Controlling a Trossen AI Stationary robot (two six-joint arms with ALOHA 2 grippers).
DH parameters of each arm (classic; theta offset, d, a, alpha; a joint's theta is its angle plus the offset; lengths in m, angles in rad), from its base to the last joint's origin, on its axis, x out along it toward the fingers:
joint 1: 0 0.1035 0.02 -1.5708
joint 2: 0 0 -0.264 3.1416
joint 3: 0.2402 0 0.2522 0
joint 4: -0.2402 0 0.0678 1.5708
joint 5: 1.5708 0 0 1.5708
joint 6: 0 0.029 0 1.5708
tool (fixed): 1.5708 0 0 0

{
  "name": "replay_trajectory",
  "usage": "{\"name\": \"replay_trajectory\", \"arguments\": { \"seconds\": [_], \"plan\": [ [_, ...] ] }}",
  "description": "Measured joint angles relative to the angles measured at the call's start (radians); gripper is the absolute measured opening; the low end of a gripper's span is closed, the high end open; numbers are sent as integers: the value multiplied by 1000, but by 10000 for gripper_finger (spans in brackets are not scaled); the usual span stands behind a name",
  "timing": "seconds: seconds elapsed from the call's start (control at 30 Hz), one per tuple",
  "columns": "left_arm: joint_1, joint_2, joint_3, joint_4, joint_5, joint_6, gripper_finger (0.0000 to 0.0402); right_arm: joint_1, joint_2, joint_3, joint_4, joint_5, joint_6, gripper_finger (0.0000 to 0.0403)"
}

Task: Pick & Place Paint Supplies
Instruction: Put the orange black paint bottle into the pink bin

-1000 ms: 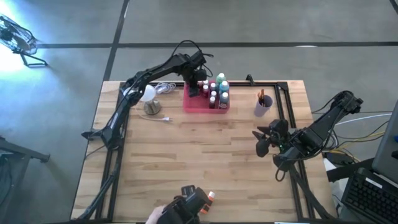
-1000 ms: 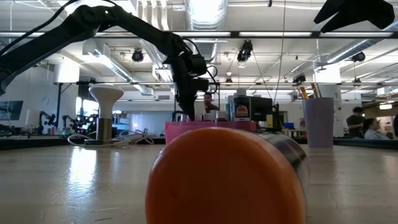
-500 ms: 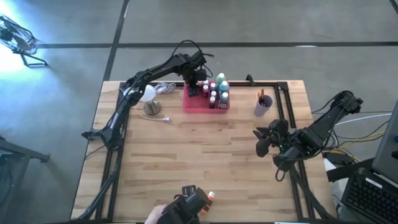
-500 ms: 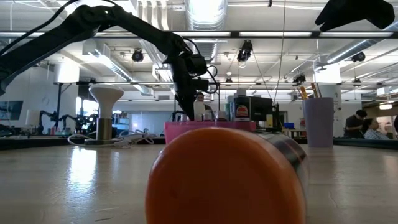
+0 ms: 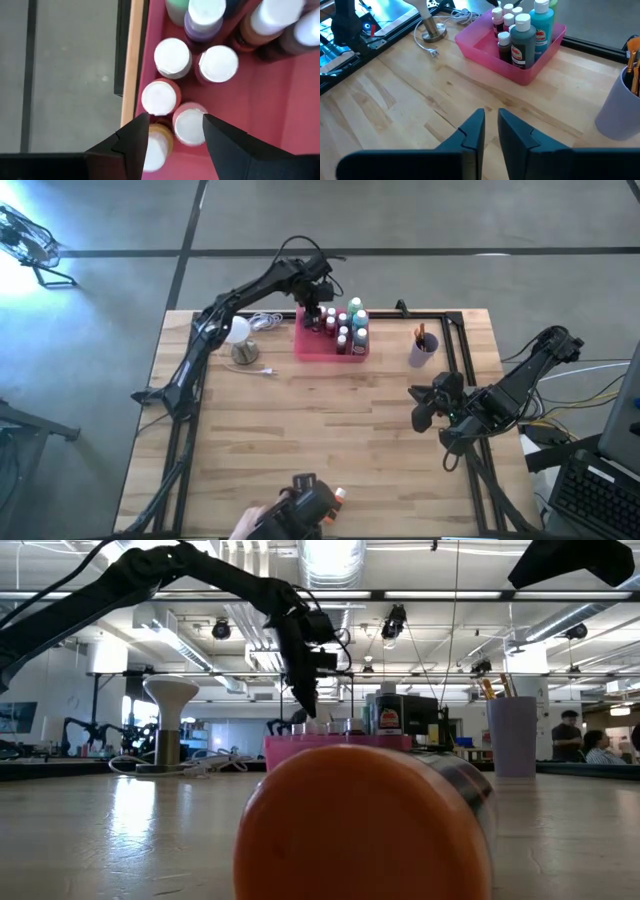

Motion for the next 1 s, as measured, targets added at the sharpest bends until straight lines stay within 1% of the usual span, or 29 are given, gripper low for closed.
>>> {"name": "replay_trajectory", "arguments": {
  "seconds": [0.2,0.4,0.63,1.0],
  "plan": [
    [-3,-2,135,-115,-1,-27,190,0,0,0,0,0,0,38],
    [-23,-91,81,-107,3,-63,191,0,0,0,0,-1,0,34],
    [-68,-149,65,-124,4,-99,191,-1,0,0,1,0,0,48],
    [-164,-156,62,-167,9,-111,191,0,0,0,3,0,0,84]
  ]
}}
